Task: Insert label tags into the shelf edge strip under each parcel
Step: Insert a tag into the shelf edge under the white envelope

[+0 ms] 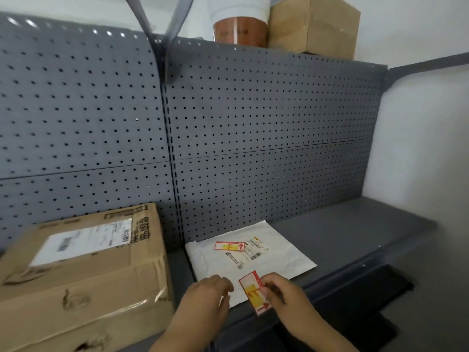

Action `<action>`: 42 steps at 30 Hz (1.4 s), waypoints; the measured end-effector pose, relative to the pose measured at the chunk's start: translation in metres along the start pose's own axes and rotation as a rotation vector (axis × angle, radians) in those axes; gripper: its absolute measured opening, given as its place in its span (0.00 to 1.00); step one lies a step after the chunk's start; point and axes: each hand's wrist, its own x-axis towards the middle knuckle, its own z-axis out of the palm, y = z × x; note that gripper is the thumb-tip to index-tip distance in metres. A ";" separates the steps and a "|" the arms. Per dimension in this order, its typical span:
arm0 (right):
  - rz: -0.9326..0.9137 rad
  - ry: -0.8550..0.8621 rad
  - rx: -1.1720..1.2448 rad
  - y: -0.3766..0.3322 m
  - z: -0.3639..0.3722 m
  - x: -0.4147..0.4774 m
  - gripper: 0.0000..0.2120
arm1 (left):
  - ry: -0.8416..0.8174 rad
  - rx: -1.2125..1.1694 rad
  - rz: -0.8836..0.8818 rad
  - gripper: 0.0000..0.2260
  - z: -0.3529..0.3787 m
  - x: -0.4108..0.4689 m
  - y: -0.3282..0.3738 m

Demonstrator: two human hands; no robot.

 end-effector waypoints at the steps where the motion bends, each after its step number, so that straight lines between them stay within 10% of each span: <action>1: -0.017 -0.014 0.002 -0.004 0.007 -0.001 0.05 | 0.012 0.008 -0.025 0.10 -0.003 -0.010 -0.003; 20: -0.308 -0.320 -0.125 -0.117 0.189 -0.003 0.09 | 0.010 0.185 -0.479 0.08 -0.072 -0.203 -0.120; 42: -0.439 -0.242 -0.238 -0.129 0.223 -0.019 0.08 | -0.081 0.305 -0.269 0.19 -0.044 -0.230 -0.141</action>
